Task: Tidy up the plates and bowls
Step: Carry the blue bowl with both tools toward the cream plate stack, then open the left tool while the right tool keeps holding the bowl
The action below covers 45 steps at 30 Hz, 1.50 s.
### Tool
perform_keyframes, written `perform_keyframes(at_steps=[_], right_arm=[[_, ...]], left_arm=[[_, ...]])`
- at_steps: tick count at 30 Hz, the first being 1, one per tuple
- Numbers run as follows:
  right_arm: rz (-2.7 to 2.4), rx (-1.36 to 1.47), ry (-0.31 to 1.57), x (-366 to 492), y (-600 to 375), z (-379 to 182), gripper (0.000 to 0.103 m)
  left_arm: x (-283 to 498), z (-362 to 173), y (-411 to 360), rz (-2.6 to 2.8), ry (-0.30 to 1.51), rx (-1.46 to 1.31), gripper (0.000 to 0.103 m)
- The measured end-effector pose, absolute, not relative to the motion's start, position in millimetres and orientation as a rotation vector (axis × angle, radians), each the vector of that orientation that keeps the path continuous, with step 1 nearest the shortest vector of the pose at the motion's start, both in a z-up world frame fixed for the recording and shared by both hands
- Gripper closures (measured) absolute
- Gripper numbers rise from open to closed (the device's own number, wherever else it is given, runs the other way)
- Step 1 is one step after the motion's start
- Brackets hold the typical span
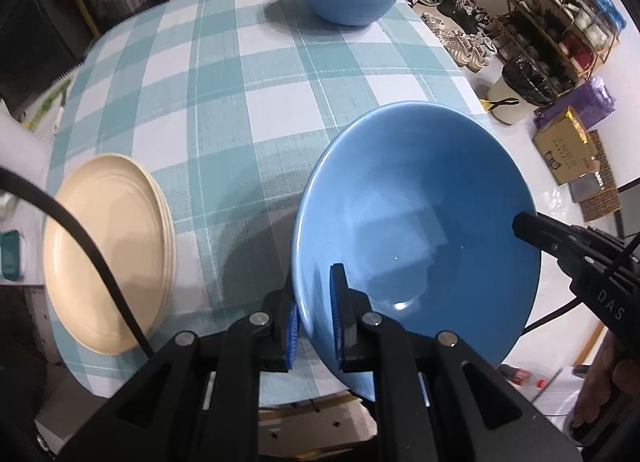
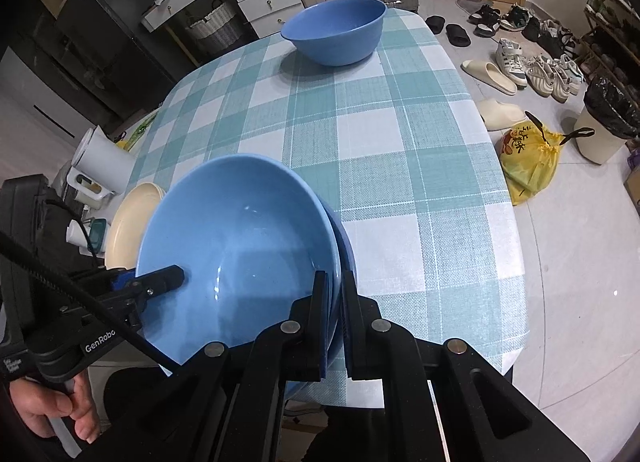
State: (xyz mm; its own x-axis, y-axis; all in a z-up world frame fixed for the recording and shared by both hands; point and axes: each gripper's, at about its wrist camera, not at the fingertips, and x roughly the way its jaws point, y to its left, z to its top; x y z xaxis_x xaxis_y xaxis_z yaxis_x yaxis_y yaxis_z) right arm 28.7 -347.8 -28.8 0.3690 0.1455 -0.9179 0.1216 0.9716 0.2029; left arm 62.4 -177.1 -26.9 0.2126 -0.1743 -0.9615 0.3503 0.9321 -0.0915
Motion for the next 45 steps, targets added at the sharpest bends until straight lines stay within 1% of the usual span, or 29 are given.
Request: perform_keyframes(at_steps=[9, 16, 23, 26, 30, 35, 36, 38, 39, 40, 45], right_arm=[[-0.003, 0.215, 1.184, 27, -343, -37, 0.097], [-0.043, 0.081, 1.175, 28, -330, -37, 0.097], [-0.048, 0.037, 1.173, 27, -328, -39, 0.097], [-0.059, -0.014, 1.171, 26, -324, -38, 0.096], [-0.074, -0.078, 1.182, 25, -317, -39, 0.095], [-0.086, -0.141, 1.175, 24, -311, -36, 0.095], [-0.093, -0.156, 1.169, 23, -310, -34, 0.095], [-0.091, -0.174, 1.153, 24, -310, -31, 0.095], [-0.092, -0.181, 1.143, 24, -311, -28, 0.095], [-0.093, -0.181, 1.137, 23, -312, -26, 0.095], [-0.093, -0.137, 1.143, 26, -319, -28, 0.095]], left_arm=[[56, -36, -181, -0.324, 1.246, 0.238, 0.093], [54, -42, -184, -0.317, 1.242, 0.256, 0.093], [52, -44, -187, -0.313, 1.234, 0.281, 0.093], [51, -46, -189, -0.311, 1.224, 0.304, 0.092], [48, -49, -195, -0.298, 1.199, 0.366, 0.087], [49, -50, -198, -0.292, 1.192, 0.387, 0.086], [49, -49, -197, -0.294, 1.192, 0.386, 0.085], [51, -48, -195, -0.281, 1.186, 0.379, 0.078], [51, -47, -193, -0.270, 1.180, 0.375, 0.067], [52, -45, -191, -0.267, 1.173, 0.366, 0.059], [56, -37, -178, -0.271, 1.151, 0.285, 0.058]])
